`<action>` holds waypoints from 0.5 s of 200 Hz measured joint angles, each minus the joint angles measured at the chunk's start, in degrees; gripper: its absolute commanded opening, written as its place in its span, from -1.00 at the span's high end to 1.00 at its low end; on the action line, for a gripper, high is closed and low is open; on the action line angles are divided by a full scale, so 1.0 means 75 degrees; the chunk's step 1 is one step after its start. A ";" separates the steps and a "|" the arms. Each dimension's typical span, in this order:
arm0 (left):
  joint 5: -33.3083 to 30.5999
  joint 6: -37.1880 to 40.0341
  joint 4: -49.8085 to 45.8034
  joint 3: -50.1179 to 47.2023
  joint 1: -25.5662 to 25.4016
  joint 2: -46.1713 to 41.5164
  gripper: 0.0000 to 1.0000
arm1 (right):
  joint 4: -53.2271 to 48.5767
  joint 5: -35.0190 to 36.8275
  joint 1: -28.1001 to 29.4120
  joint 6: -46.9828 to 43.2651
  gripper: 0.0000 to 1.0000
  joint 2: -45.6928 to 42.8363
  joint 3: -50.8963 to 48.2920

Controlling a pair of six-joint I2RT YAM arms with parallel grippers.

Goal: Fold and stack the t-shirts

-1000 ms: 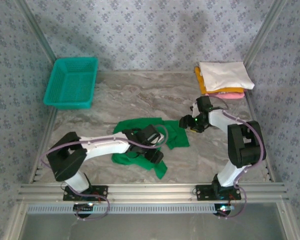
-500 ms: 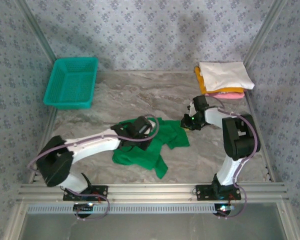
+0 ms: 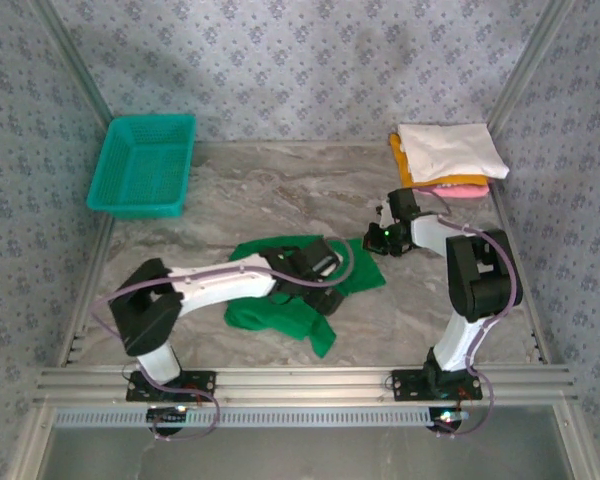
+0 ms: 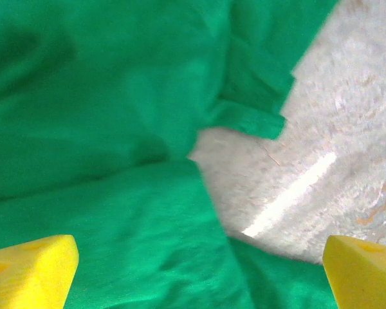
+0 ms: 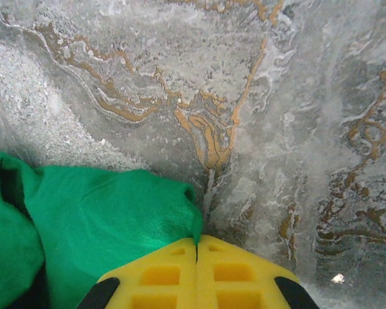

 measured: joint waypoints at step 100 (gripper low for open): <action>-0.2110 -0.0391 -0.0851 0.0143 -0.0221 0.0697 1.00 | 0.0198 -0.0082 -0.0219 0.0114 1.00 -0.0242 -0.0195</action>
